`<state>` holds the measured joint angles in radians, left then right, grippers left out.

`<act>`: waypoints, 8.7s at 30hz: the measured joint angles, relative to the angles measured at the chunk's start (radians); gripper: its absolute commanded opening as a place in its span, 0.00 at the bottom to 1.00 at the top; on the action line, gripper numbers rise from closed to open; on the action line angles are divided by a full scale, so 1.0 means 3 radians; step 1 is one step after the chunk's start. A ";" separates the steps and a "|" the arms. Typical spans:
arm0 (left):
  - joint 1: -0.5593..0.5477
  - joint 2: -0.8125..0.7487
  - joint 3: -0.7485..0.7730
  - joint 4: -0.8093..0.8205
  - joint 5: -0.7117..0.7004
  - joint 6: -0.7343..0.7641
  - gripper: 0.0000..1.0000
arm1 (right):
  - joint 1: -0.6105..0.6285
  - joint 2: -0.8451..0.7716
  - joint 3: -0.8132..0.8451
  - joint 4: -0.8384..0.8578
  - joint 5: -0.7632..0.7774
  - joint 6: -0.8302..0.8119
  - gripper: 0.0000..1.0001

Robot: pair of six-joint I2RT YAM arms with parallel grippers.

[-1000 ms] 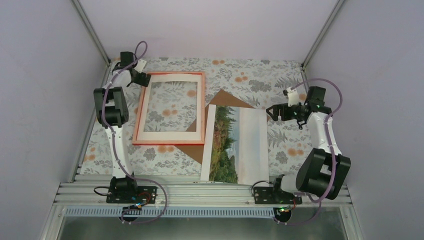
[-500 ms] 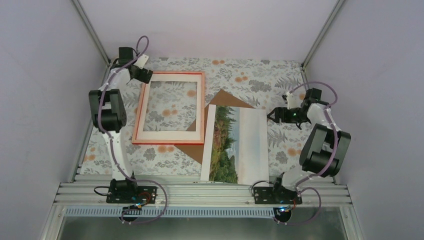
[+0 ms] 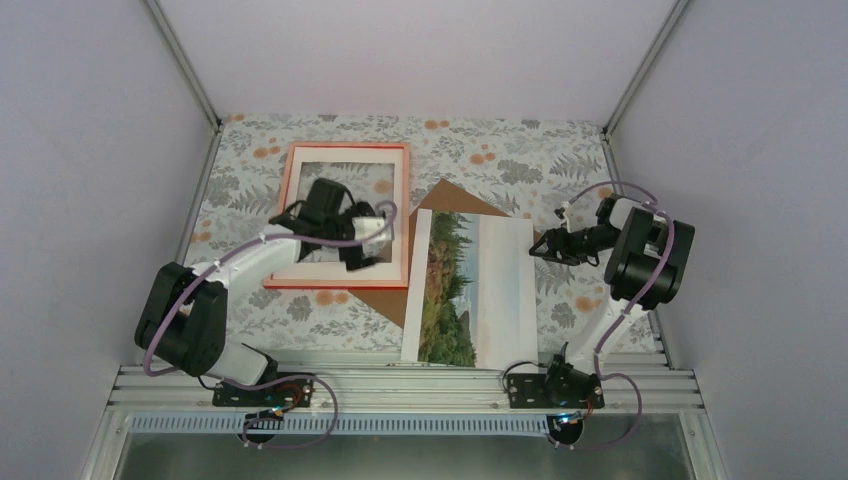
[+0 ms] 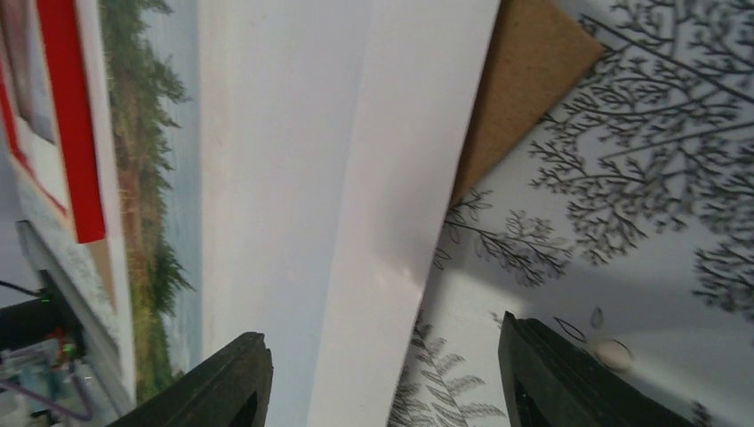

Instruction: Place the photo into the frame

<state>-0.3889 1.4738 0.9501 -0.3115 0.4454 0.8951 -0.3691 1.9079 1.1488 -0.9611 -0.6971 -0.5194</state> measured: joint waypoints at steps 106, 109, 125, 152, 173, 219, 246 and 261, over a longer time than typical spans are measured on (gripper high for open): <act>-0.0240 0.2365 0.2588 -0.0100 0.1312 -0.0576 0.97 | 0.0674 -0.1354 0.0239 0.0205 -0.0739 -0.0913 0.04; -0.0223 0.2542 0.2743 -0.0216 0.1485 -0.0598 0.95 | 0.0704 -0.1414 0.0225 0.0183 -0.0720 -0.0964 0.04; -0.0427 0.2959 0.3550 -0.0968 0.1958 -0.0676 0.03 | 0.0703 -0.1692 0.0209 0.0079 -0.0505 -0.1123 0.04; 0.1099 0.1581 0.4575 -0.1401 -0.0912 -0.0342 0.02 | 0.0440 -0.1526 0.0361 0.1513 -0.0261 0.0575 1.00; 0.0299 0.0361 0.0903 -0.0946 -0.1551 0.0240 0.02 | 0.0440 -0.1471 0.0356 0.1526 -0.0314 0.0645 1.00; 0.0160 0.0108 0.0189 -0.1308 -0.0923 -0.0247 0.02 | 0.0440 -0.1479 0.0075 0.1500 -0.0341 0.0651 1.00; 0.0146 -0.0276 0.0128 -0.1512 -0.0642 0.0009 1.00 | 0.0440 -0.1539 0.0006 0.1490 -0.0340 0.0585 1.00; -0.0259 -0.0048 0.0407 -0.0778 -0.0607 -0.0387 1.00 | 0.0440 -0.1376 0.0015 0.1294 -0.0245 0.0460 1.00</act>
<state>-0.4667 1.4593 1.0721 -0.5449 0.2634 0.7792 -0.2371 1.4952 1.1534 -0.5728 -0.7708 -0.3813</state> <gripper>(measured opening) 0.998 0.998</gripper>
